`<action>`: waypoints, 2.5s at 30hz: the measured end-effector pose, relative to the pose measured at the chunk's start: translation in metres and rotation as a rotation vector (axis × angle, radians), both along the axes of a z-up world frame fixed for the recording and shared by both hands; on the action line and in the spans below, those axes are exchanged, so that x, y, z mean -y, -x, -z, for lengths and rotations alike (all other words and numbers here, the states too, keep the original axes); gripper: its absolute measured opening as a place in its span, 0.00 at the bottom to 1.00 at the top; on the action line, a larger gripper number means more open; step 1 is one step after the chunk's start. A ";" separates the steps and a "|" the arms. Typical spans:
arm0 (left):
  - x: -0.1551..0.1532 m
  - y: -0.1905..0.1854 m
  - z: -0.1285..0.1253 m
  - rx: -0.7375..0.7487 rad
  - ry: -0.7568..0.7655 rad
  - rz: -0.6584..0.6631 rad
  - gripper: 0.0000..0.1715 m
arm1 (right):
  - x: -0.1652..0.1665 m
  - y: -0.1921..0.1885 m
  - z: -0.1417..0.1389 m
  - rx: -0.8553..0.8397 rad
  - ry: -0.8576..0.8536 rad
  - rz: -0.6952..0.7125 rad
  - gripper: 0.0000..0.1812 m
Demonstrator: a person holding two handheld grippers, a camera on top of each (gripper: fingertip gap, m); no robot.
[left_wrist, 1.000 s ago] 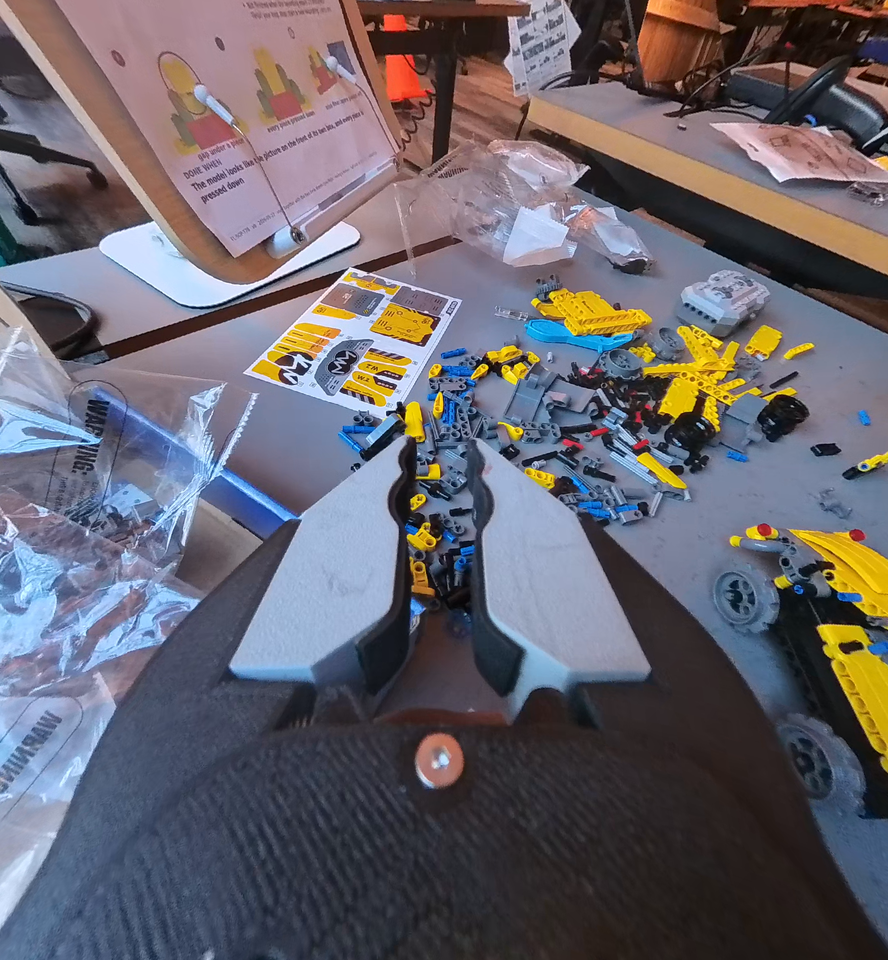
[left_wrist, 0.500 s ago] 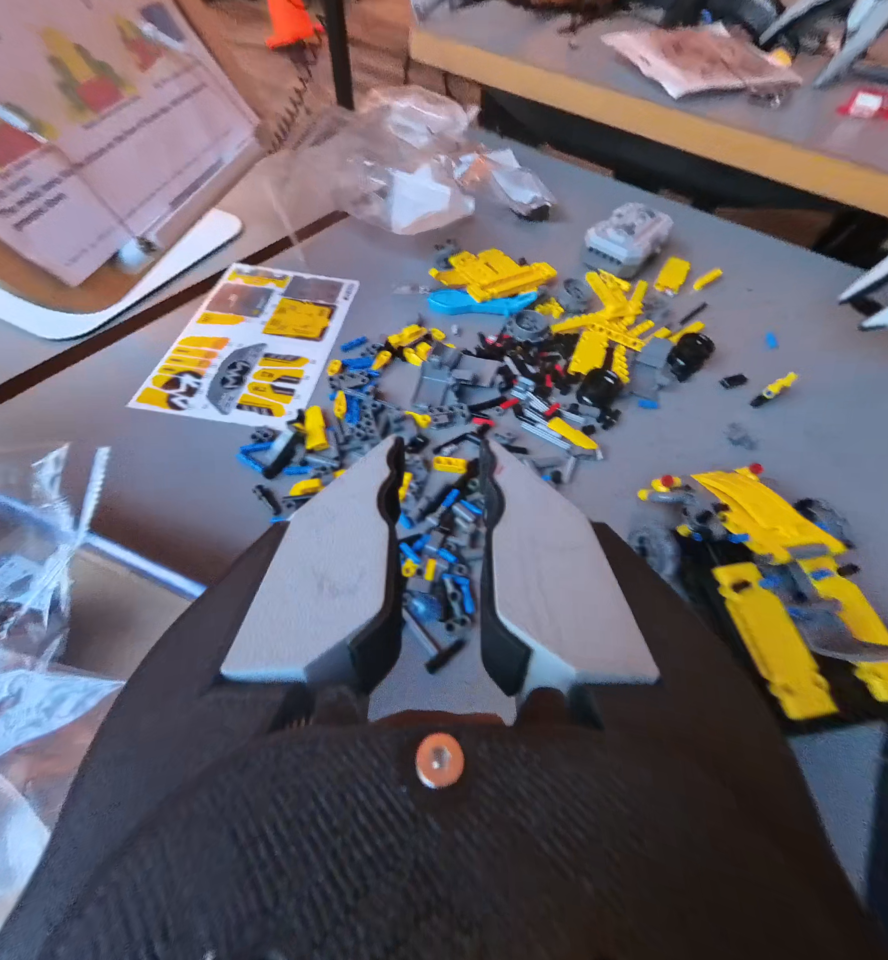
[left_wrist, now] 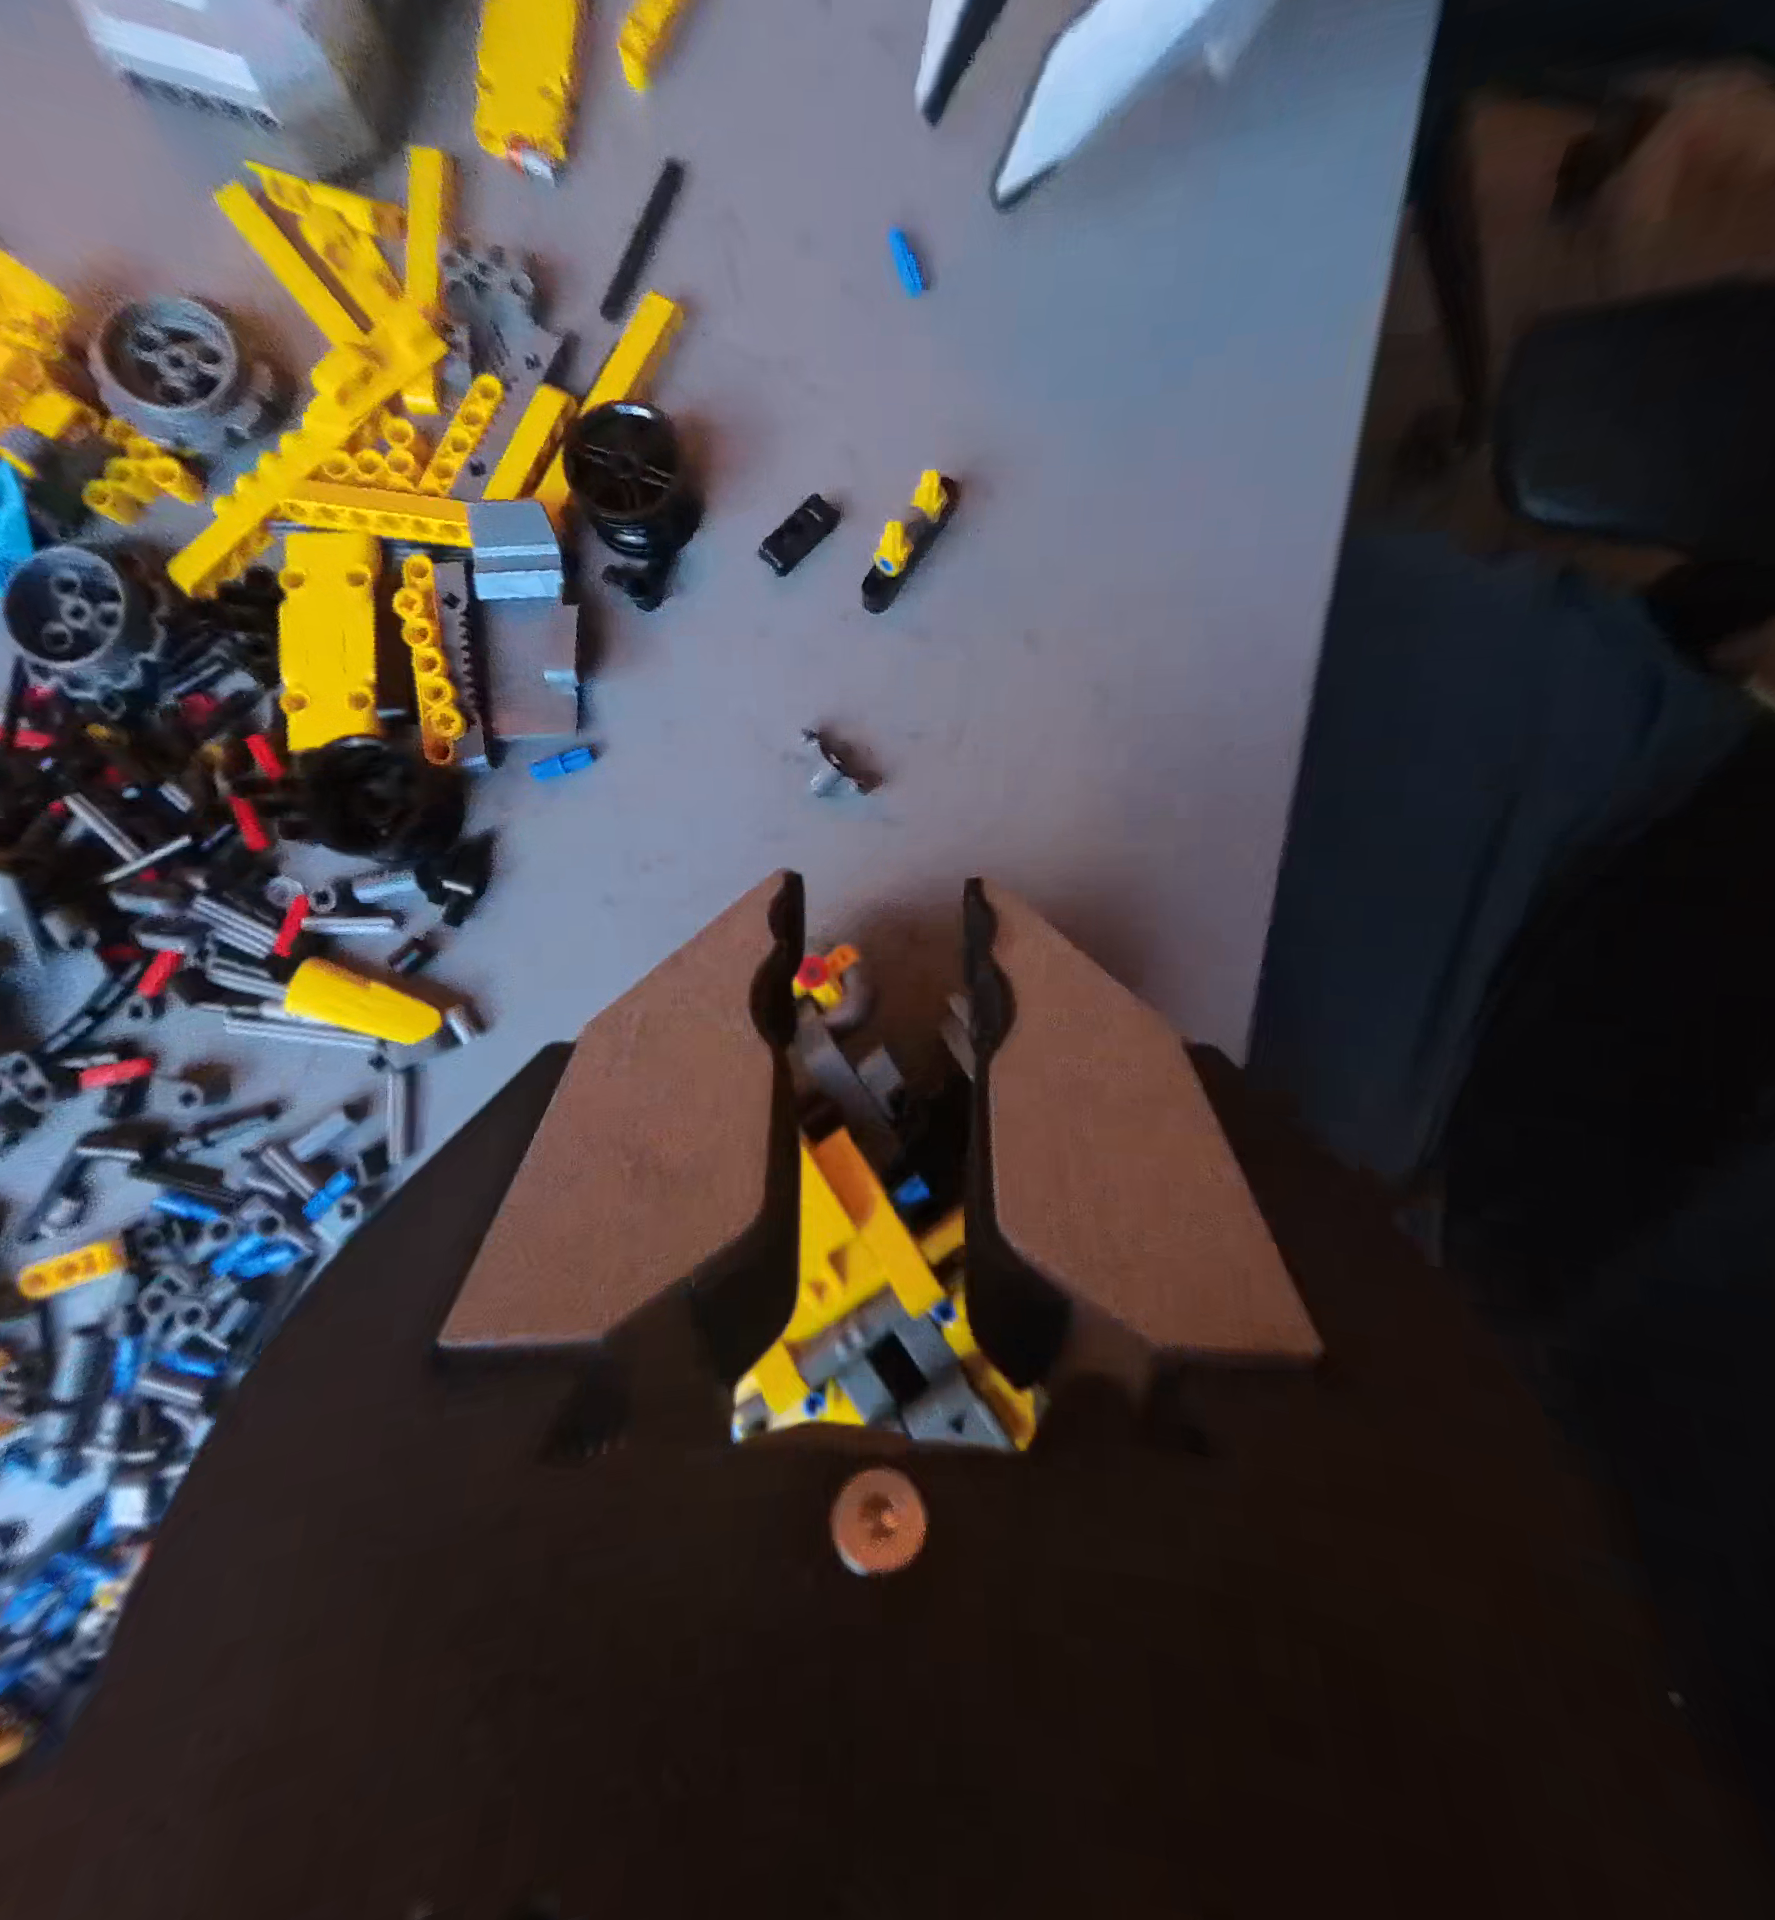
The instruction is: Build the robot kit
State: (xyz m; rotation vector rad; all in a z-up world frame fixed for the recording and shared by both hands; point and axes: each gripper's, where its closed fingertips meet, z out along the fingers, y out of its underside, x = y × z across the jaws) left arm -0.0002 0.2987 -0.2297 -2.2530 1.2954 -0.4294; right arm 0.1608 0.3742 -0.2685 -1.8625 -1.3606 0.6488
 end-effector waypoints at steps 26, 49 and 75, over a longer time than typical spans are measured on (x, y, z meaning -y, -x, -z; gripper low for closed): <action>-0.023 0.142 -0.052 -0.181 -0.024 -0.197 0.19 | -0.004 -0.002 0.009 -0.001 0.016 -0.011 0.11; -0.023 0.013 0.002 -0.070 0.216 -0.013 0.20 | -0.005 -0.002 0.004 -0.031 0.003 -0.006 0.12; 0.009 -0.049 0.063 -0.361 -0.051 0.766 0.07 | 0.079 0.073 -0.015 -0.112 -0.002 -0.203 0.10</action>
